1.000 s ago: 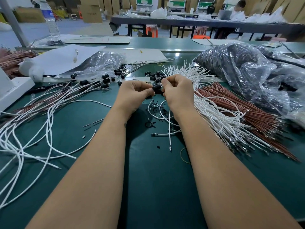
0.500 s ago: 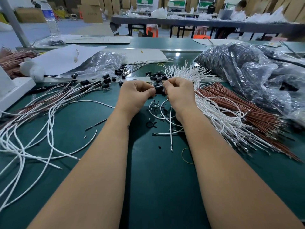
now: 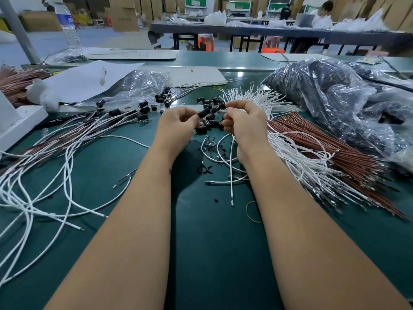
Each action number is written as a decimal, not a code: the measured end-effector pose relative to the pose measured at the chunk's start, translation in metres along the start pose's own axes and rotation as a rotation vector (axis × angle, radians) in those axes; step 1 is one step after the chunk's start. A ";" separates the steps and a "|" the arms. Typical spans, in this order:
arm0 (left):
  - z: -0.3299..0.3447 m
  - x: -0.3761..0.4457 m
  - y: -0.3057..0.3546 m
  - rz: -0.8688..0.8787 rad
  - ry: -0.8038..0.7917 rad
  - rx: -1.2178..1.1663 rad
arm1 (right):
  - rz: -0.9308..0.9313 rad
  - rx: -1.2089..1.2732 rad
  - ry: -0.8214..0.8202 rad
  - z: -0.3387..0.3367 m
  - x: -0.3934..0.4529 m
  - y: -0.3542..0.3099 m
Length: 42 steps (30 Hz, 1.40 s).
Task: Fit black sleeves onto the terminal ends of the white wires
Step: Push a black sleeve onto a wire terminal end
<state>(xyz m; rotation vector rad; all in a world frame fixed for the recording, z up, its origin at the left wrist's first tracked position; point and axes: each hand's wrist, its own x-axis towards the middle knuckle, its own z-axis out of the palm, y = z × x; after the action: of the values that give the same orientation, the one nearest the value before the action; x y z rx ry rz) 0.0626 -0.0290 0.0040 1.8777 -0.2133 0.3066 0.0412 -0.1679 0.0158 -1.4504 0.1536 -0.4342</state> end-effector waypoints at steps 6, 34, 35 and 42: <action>0.000 0.000 -0.002 0.021 -0.082 0.059 | -0.048 -0.024 -0.029 0.002 -0.002 0.000; 0.003 -0.001 0.001 0.033 -0.044 0.053 | -0.001 0.027 -0.054 0.001 -0.002 0.002; 0.003 -0.001 0.001 0.032 -0.046 0.049 | 0.001 0.031 -0.050 0.001 -0.001 0.002; 0.002 -0.001 0.001 0.030 -0.051 0.033 | 0.024 0.028 -0.063 0.002 -0.001 0.004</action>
<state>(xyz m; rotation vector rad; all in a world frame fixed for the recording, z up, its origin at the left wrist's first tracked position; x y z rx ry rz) 0.0618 -0.0316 0.0043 1.9175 -0.2720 0.2843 0.0420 -0.1656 0.0120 -1.4321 0.1140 -0.3692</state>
